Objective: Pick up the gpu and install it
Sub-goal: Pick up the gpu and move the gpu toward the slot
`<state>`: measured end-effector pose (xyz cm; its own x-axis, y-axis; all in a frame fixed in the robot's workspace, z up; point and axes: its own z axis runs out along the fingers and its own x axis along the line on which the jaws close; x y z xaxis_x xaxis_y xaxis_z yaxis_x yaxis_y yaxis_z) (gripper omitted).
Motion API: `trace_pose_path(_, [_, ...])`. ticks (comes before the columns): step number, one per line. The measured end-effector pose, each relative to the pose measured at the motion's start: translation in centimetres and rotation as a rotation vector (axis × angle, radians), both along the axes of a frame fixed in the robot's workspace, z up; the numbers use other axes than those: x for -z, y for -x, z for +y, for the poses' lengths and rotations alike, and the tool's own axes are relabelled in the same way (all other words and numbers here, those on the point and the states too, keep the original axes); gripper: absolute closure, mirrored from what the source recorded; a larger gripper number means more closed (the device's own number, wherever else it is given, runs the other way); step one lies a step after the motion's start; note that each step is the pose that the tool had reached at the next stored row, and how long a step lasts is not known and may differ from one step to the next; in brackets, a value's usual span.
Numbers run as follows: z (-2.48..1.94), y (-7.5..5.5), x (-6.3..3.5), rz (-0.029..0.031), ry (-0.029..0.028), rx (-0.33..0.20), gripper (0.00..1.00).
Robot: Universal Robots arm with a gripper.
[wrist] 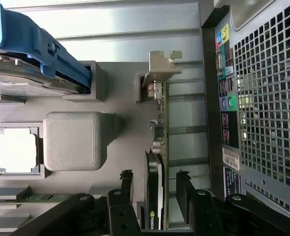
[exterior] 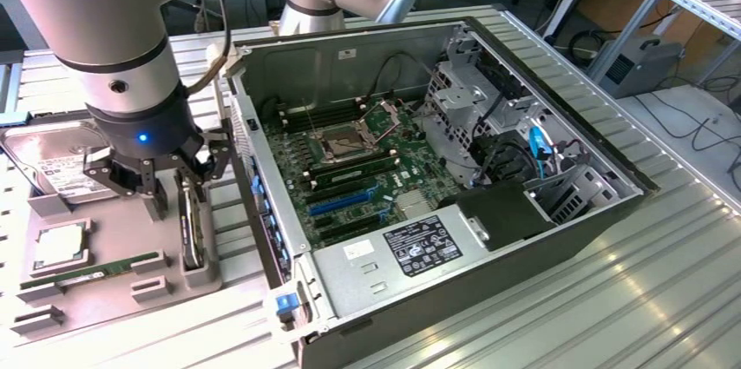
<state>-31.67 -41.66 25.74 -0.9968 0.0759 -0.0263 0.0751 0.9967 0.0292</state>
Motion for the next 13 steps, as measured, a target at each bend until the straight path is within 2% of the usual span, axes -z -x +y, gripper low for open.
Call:
trace_pose_path(4, [0.21,0.0,0.45,-0.0001,0.0027,0.0,0.52])
trace_pose_path(13, [0.23,0.0,1.19,0.0,0.0032,0.0,0.52])
